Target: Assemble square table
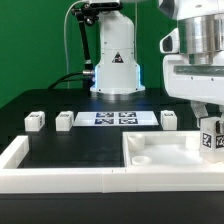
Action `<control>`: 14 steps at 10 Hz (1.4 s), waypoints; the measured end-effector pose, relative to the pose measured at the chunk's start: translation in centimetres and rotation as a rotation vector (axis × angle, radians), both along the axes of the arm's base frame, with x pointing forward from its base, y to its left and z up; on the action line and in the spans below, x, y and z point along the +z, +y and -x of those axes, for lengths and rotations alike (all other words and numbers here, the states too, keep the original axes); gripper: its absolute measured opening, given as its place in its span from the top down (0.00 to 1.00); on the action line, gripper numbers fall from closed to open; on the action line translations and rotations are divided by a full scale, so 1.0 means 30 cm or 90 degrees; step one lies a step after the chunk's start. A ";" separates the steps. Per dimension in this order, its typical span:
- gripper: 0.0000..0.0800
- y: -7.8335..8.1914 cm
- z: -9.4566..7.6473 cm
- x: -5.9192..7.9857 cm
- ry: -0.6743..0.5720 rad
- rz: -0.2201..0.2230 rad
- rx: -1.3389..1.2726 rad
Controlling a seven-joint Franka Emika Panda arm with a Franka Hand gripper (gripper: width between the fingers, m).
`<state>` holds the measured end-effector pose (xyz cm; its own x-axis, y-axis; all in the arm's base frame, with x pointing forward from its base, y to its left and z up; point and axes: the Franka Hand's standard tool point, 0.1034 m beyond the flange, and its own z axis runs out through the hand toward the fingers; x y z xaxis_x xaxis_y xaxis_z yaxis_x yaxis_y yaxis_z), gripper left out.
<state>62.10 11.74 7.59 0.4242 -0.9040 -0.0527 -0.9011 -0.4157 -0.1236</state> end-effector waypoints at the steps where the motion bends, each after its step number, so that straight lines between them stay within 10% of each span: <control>1: 0.63 0.001 0.000 -0.001 -0.002 0.002 0.022; 3: 0.25 0.006 -0.003 0.003 -0.009 0.007 0.080; 14: 0.19 0.013 -0.013 0.004 -0.051 0.081 0.673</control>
Offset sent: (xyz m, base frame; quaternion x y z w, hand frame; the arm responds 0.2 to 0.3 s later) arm -0.0001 0.0049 0.0003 -0.0032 -0.0081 -0.2410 0.9705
